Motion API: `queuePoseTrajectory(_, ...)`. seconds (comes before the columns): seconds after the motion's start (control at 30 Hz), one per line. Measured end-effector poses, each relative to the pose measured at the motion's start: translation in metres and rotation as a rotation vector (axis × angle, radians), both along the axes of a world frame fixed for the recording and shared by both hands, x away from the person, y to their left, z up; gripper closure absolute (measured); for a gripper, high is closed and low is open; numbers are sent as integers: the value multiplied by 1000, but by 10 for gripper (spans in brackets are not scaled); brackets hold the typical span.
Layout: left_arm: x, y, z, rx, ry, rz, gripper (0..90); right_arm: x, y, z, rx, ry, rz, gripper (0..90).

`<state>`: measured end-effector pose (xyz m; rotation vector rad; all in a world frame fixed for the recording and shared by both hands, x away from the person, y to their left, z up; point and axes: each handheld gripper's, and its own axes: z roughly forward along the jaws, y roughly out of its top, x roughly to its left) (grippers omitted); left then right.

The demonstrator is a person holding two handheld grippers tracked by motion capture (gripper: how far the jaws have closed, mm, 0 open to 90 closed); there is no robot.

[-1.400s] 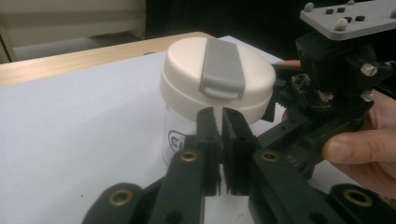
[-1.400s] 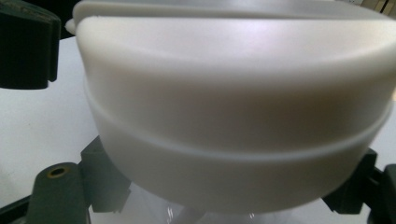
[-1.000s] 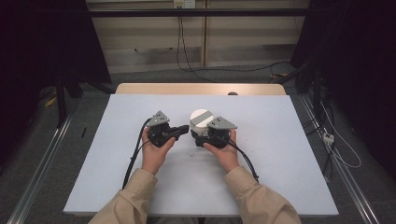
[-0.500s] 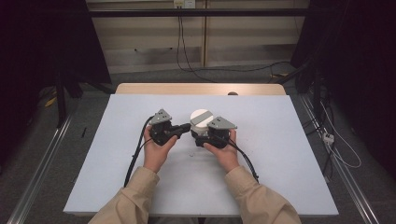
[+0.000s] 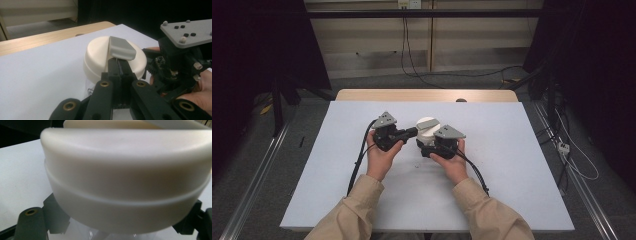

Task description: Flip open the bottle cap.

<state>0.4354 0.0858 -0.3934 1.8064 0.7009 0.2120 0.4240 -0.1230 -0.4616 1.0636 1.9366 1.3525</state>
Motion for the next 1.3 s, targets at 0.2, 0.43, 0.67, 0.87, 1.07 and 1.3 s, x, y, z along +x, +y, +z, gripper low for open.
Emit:
queuePoseTrajectory(0.2,2,-3,5,-1,-5,-2,900,0,0,0,-1,0,0,185)
queuePoseTrajectory(0.43,5,-7,12,-4,-7,-13,900,0,0,0,-1,0,0,185)
queuePoseTrajectory(0.67,9,-9,15,0,-3,-11,900,0,0,0,-2,-1,1,185)
queuePoseTrajectory(0.87,12,-12,19,-2,-1,-10,900,0,0,0,-2,1,0,185)
queuePoseTrajectory(1.07,14,-15,21,-4,1,-9,900,0,0,0,-3,0,0,185)
queuePoseTrajectory(1.3,15,-20,23,-1,-1,-22,900,0,0,0,-2,1,1,185)
